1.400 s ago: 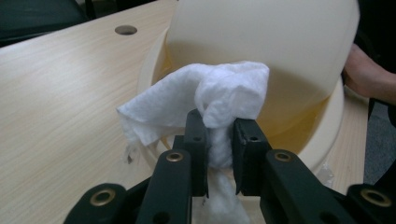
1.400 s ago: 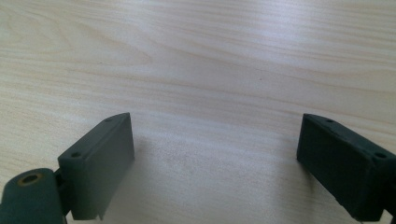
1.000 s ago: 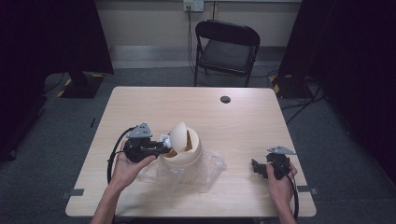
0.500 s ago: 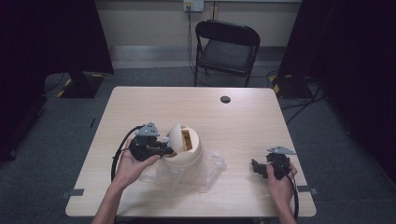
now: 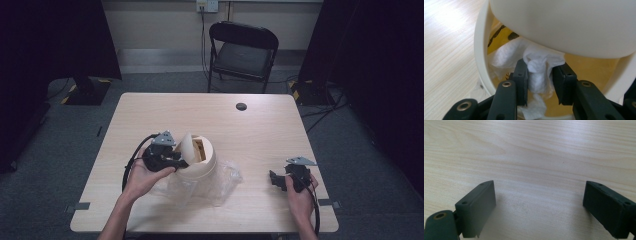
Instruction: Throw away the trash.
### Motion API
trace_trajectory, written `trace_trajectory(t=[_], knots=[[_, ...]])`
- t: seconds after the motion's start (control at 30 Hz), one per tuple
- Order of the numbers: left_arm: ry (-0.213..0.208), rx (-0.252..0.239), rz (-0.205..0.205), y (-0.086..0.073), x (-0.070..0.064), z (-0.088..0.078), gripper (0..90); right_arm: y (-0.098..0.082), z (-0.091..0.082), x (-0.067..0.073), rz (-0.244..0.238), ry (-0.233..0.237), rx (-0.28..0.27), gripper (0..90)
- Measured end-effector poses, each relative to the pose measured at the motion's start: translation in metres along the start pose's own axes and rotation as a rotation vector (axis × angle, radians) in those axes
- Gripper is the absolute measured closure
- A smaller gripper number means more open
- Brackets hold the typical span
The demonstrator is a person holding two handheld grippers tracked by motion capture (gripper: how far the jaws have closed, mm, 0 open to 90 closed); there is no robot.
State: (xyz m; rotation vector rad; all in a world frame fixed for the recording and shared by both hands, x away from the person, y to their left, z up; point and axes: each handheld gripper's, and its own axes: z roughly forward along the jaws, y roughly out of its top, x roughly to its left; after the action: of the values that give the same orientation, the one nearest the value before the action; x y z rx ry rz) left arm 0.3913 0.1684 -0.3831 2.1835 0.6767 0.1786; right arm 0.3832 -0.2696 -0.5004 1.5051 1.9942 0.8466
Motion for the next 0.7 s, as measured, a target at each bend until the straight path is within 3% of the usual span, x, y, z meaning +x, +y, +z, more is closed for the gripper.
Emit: trace_trajectory(t=[0.1,0.23,0.37,0.63,0.7], knots=[[-0.004,-0.008,0.008,0.000,-0.002,-0.002,57.6,0.000,0.000,0.000,0.000,0.000,0.000,10.3],[0.031,-0.008,0.019,0.000,-0.005,-0.004,55.4,0.000,0.000,0.000,0.000,0.000,0.000,10.3],[0.028,-0.037,0.016,-0.001,-0.004,-0.008,49.4,0.000,0.000,0.000,0.000,0.000,0.000,10.3],[0.018,-0.020,0.022,-0.002,-0.003,-0.012,57.6,0.000,0.000,0.000,0.000,0.000,0.000,10.3],[0.046,-0.020,0.036,-0.003,-0.004,-0.014,66.7,0.000,0.000,0.000,0.001,-0.001,-0.001,10.3]])
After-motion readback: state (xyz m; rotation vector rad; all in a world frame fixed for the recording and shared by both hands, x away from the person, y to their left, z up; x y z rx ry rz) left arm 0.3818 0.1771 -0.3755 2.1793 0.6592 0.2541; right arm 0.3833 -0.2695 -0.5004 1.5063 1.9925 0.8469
